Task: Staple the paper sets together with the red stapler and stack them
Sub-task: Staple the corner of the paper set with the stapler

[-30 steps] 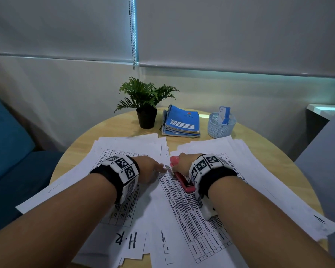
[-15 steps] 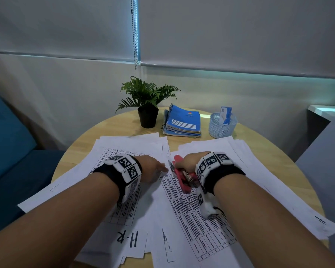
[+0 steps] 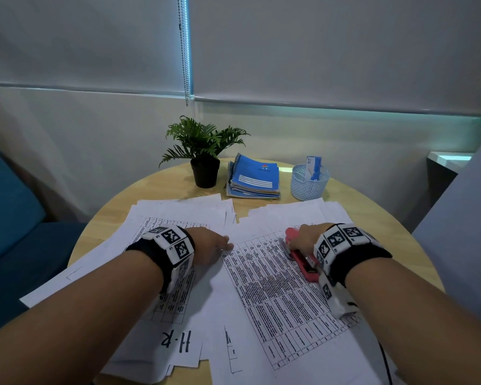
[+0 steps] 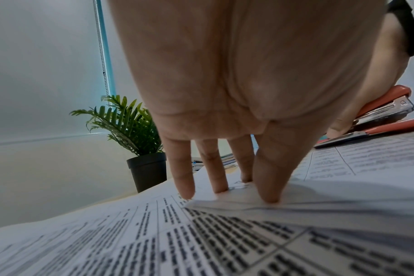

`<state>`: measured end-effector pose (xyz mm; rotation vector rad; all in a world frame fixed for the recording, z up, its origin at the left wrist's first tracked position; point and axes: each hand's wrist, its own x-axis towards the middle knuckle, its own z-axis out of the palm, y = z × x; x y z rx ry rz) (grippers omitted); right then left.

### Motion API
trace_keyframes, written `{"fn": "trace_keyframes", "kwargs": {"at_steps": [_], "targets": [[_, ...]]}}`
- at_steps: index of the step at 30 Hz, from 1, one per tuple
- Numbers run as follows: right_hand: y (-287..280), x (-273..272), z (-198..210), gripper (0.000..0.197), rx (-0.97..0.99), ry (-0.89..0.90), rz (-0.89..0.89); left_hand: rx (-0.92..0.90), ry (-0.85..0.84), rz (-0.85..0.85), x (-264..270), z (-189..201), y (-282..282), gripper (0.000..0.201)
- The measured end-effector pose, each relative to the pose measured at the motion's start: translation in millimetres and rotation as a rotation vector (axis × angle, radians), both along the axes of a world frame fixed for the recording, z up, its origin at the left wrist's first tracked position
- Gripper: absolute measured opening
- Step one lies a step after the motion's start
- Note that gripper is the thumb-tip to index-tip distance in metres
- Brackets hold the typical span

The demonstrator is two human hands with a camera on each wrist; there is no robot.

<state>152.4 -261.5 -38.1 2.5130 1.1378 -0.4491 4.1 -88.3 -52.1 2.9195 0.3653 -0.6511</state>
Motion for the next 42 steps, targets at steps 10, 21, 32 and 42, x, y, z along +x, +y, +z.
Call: {"fn": "trace_keyframes", "kwargs": {"at_steps": [10,21,32,42], "targets": [[-10,5,-5,0.056,0.181,0.183,-0.154,0.011,-0.047,-0.01,-7,3,-5,0.045],[25,8,-11,0.054,0.303,-0.069,-0.193,0.084,0.062,-0.068,-22,7,9,0.052],[153,-24,7,0.024,0.455,0.129,0.131,-0.088,0.032,-0.099,-81,-5,65,0.058],[165,-38,-12,0.052,0.12,0.178,0.255,-0.165,-0.018,-0.171,-86,0,73,0.044]]}}
